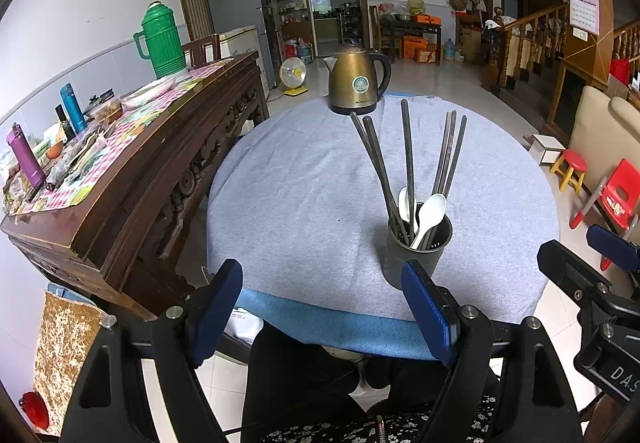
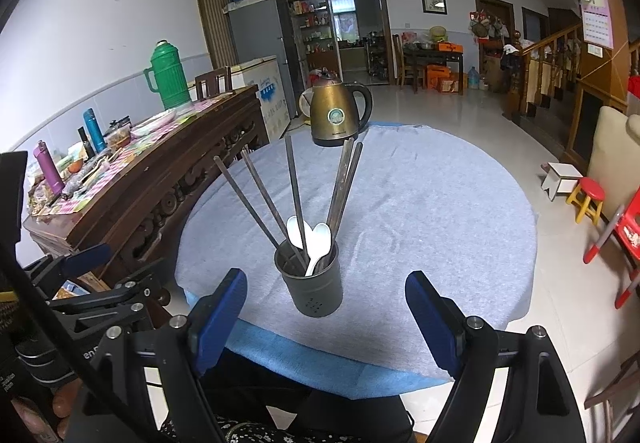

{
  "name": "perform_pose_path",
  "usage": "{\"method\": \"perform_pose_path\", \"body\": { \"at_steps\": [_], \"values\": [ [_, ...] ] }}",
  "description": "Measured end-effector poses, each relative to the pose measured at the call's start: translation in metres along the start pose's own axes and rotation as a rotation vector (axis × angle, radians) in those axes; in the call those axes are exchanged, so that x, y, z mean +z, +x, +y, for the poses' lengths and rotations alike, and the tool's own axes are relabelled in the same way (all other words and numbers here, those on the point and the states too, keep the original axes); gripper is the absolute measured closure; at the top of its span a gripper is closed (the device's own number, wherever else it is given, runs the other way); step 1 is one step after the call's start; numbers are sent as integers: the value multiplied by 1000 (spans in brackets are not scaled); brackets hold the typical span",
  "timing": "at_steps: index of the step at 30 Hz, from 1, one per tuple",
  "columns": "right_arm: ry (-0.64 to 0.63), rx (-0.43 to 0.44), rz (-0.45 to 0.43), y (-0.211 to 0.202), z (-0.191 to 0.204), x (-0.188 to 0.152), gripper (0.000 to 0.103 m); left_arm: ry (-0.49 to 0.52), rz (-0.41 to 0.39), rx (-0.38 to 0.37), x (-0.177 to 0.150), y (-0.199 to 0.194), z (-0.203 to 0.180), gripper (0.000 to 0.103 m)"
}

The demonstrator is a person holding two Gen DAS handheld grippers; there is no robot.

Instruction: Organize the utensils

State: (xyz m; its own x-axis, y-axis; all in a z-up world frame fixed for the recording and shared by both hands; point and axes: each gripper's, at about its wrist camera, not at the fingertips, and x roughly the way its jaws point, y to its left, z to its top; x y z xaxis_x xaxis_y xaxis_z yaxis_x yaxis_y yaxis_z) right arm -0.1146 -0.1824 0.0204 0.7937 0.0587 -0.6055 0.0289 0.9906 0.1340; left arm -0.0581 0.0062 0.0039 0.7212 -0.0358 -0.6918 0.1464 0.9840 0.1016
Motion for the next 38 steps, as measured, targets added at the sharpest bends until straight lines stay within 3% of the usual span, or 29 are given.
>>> {"method": "perform_pose_path", "body": {
  "at_steps": [32,38],
  "values": [
    [22,-4,6,11,-4,1,19,-1,-1,13,0,4,3,21],
    [27,-18,2,23,-10,6,19,-8,-45,26,6,8,11,21]
  ]
}}
